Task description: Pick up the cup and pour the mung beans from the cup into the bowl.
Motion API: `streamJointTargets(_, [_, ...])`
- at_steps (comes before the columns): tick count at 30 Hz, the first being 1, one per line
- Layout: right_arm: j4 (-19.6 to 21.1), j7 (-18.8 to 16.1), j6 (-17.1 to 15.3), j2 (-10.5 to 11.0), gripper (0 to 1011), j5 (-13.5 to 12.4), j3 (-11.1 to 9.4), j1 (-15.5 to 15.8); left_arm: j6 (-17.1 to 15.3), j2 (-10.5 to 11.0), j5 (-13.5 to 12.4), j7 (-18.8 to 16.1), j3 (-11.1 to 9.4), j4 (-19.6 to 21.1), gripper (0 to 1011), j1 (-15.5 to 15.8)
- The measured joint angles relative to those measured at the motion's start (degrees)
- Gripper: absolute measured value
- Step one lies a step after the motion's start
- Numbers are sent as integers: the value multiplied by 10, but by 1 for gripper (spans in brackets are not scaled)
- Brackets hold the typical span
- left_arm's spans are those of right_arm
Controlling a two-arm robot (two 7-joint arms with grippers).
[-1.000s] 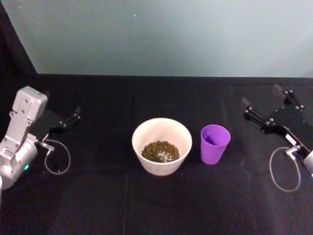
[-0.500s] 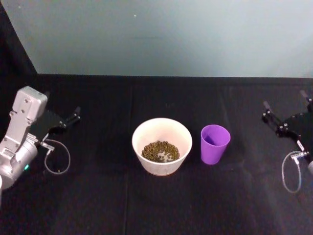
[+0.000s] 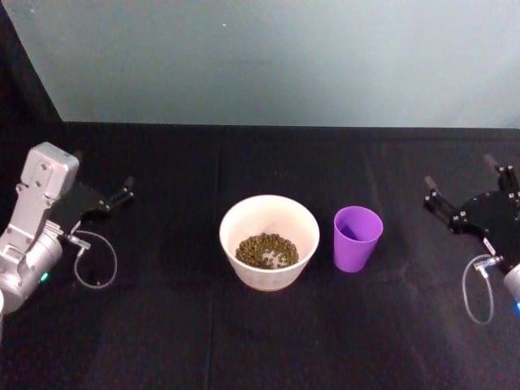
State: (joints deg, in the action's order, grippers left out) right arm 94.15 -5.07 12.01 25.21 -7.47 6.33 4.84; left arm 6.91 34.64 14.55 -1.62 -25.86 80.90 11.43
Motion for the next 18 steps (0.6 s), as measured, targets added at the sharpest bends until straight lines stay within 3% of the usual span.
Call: streamJointTargets(18, [2, 5, 0, -1, 1002, 0, -1, 2, 0, 0, 0, 0, 0, 0, 1000, 0])
